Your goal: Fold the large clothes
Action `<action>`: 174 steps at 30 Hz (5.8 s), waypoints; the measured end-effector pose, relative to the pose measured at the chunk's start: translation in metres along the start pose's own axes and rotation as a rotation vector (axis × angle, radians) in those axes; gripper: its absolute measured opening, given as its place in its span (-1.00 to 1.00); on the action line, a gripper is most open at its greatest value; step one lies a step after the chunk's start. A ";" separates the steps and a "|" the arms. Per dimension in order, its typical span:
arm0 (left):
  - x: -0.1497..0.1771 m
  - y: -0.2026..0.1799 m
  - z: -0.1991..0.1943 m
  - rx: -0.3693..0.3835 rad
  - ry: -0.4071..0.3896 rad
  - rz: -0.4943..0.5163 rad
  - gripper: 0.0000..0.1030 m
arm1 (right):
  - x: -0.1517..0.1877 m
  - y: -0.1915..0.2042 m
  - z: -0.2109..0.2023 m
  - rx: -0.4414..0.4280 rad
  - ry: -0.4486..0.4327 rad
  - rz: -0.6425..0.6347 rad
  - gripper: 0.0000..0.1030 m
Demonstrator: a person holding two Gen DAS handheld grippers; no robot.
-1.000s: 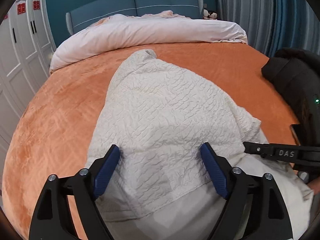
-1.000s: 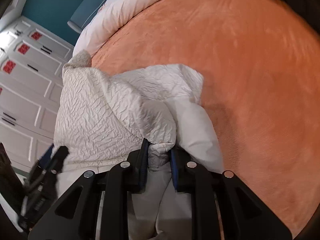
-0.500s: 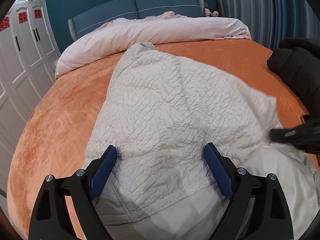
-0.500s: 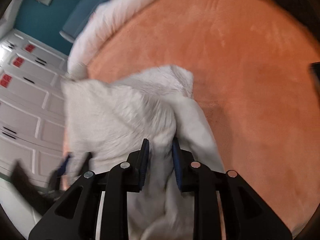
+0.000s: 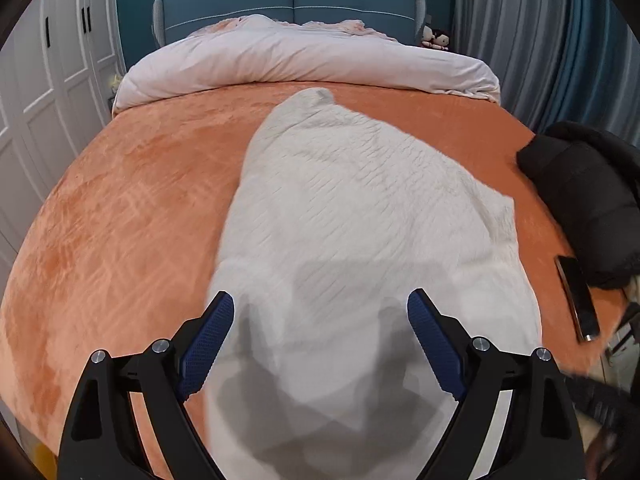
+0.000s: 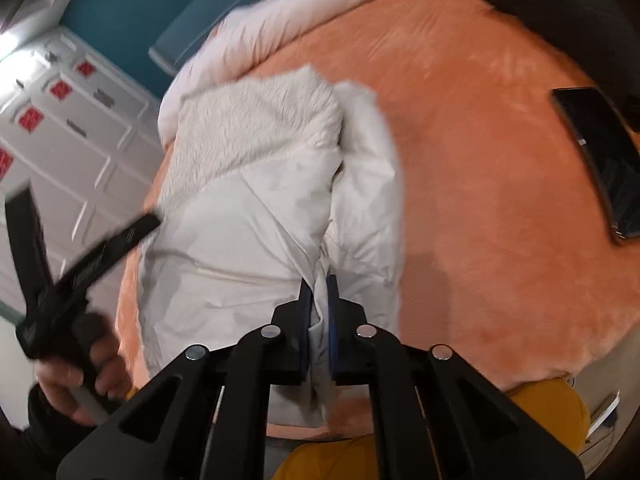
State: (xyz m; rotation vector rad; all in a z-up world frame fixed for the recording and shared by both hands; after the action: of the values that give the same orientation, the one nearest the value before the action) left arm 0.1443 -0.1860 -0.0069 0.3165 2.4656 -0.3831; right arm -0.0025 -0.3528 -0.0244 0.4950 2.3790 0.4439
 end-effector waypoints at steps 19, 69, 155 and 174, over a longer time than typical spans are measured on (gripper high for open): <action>0.038 0.021 0.024 -0.053 0.062 -0.059 0.90 | 0.015 -0.023 0.061 0.030 0.104 0.034 -0.91; 0.000 0.056 0.048 0.116 0.246 -0.386 0.90 | -0.048 -0.045 0.112 -0.171 0.134 0.274 0.27; -0.026 0.239 0.015 -0.196 0.019 -0.239 0.44 | -0.133 0.217 0.147 -0.023 -0.083 -0.189 -0.77; -0.003 0.233 0.002 -0.217 0.063 -0.279 0.48 | -0.033 0.213 0.169 0.051 0.234 -0.437 -0.94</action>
State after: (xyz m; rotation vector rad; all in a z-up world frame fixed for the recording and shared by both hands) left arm 0.2209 0.0290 -0.0526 -0.1088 2.5903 -0.2180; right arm 0.1828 -0.1516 -0.0376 -0.0674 2.6317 0.2509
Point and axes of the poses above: each gripper's, at about its wrist camera, not at the fingertips, and z roughly the way its jaws point, y to its left, x to its underside, the point moved 5 cm from there along z, roughly the way its jaws point, and after that the axes turned 13 degrees about -z, right-handed, at the moved point
